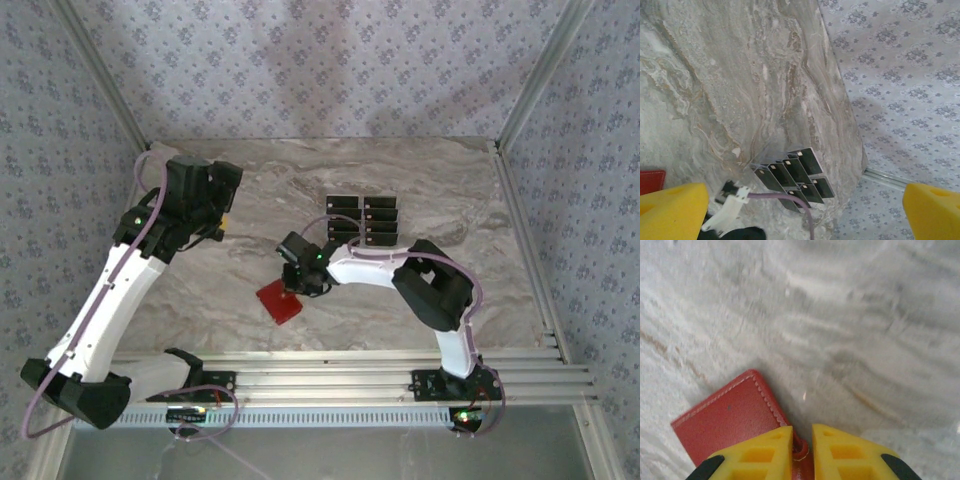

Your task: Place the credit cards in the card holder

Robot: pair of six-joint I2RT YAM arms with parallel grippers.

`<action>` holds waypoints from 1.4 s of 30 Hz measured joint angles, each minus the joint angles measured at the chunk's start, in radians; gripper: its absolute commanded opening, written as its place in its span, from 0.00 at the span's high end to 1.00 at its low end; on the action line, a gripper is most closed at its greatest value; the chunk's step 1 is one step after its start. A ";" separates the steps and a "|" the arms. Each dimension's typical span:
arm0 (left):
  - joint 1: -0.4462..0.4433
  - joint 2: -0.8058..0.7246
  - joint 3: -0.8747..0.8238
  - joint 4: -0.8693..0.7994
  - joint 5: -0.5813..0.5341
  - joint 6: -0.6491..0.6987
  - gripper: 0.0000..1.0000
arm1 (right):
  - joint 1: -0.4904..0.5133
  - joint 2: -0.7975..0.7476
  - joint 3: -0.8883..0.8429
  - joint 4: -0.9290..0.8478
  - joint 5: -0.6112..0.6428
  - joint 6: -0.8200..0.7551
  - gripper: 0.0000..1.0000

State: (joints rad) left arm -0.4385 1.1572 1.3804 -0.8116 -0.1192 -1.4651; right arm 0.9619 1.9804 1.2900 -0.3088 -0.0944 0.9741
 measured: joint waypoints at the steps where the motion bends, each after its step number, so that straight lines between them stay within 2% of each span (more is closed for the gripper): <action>1: -0.001 -0.002 -0.012 0.000 0.000 0.000 0.00 | -0.011 0.006 0.009 0.000 0.000 -0.006 0.81; 7: -0.053 -0.038 -0.088 0.002 -0.001 -0.015 0.00 | -0.061 0.029 0.043 0.000 0.002 -0.040 0.83; 14: -0.133 -0.054 -0.088 0.040 -0.008 -0.018 0.00 | -0.096 0.045 0.050 -0.003 0.013 -0.047 0.83; 23: -0.144 -0.047 -0.087 0.092 -0.013 -0.010 0.00 | -0.095 0.045 0.055 0.000 0.027 -0.047 0.72; 29: -0.143 -0.062 -0.105 0.115 -0.066 0.010 0.00 | -0.079 0.042 0.055 0.001 0.047 -0.059 0.66; 33: -0.113 -0.087 -0.179 0.128 -0.103 0.015 0.00 | -0.056 0.033 0.055 -0.021 0.081 -0.076 0.63; 42: 0.065 -0.228 -0.406 0.167 -0.155 0.063 0.00 | 0.019 -0.037 0.055 -0.105 0.184 -0.144 0.55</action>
State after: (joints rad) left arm -0.3737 0.9291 0.9749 -0.6449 -0.2741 -1.4017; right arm 0.9813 1.9430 1.3453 -0.4137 0.0898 0.8303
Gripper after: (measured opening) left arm 0.997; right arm 0.444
